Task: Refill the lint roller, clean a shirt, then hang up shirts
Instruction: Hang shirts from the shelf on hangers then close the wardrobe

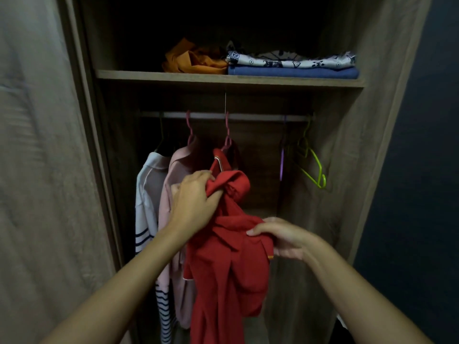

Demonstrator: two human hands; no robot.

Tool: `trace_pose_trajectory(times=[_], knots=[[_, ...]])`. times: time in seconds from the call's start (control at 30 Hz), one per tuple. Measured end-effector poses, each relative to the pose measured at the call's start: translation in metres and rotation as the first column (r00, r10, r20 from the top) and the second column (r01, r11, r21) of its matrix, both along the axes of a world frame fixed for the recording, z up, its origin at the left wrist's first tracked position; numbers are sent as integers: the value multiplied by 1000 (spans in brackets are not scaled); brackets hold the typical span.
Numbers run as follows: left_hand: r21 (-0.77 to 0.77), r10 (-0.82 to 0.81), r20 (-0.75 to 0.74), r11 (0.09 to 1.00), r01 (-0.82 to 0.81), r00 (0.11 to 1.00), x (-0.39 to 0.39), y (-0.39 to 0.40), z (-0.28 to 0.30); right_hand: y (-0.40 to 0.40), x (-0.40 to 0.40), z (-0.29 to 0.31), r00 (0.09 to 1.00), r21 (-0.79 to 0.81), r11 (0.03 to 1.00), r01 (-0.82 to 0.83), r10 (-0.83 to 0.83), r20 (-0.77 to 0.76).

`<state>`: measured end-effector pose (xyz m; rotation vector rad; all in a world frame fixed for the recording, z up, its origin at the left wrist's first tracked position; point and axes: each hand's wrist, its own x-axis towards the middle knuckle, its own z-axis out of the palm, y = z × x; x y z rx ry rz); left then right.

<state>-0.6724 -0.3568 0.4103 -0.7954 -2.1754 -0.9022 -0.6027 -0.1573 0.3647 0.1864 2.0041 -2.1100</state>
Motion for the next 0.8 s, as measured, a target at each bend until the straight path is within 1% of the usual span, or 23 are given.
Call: trace_pose_trajectory(times=[0.07,0.1,0.13,0.17,0.2,0.23,0.27,0.3,0.33,0.37,0.4,0.43,0.5,0.6,0.7,0.73,0.77,0.8], knots=[[26,-67,74,998,66,995,-6,-10,3,2,-5,14,1000,-27,999,20,-21,-5],[14,-77,120,997,76,990,-10,-15,3,5,-6,21,998,3,998,56,-56,-10],[-28,-56,163,998,62,985,-12,-21,3,9,-9,27,992,87,989,121,-117,-45],[-75,-23,195,996,38,980,-16,-27,0,13,-11,32,974,204,956,210,-187,-124],[-106,15,208,994,7,978,-18,-32,-3,17,-12,37,945,353,884,306,-236,-229],[-123,63,207,992,-38,976,-20,-38,-6,21,-15,40,907,503,766,401,-252,-338],[-125,119,189,987,-96,975,-21,-43,-8,24,-16,44,867,631,605,486,-243,-434],[-127,184,172,978,-164,968,-22,-49,-10,26,-17,47,831,715,426,555,-233,-505],[-141,251,154,963,-230,956,-22,-54,-10,25,-16,51,797,742,291,604,-219,-563],[-150,286,118,952,-267,951,-22,-59,-11,23,-14,54,768,735,223,641,-199,-609],[-159,283,85,950,-268,955,-22,-62,-11,23,-14,56,746,719,200,666,-180,-641],[-169,263,63,954,-250,963,-24,-65,-13,22,-13,58,730,703,198,683,-161,-664],[-195,221,71,959,-203,973,-28,-68,-16,20,-13,59,723,696,201,689,-121,-681],[-218,139,145,970,-106,980,-29,-67,-21,17,-14,61,714,691,216,690,-43,-699],[-251,81,225,968,-23,971,-22,-62,-16,17,-15,59,693,681,192,707,4,-721],[-282,87,250,959,-13,964,-19,-61,-13,17,-15,58,677,666,191,721,7,-736],[-334,118,230,942,-36,966,-17,-60,-11,17,-14,59,653,642,194,742,9,-757],[-373,176,147,921,-110,973,-16,-61,-10,18,-12,58,624,614,198,764,15,-781]])
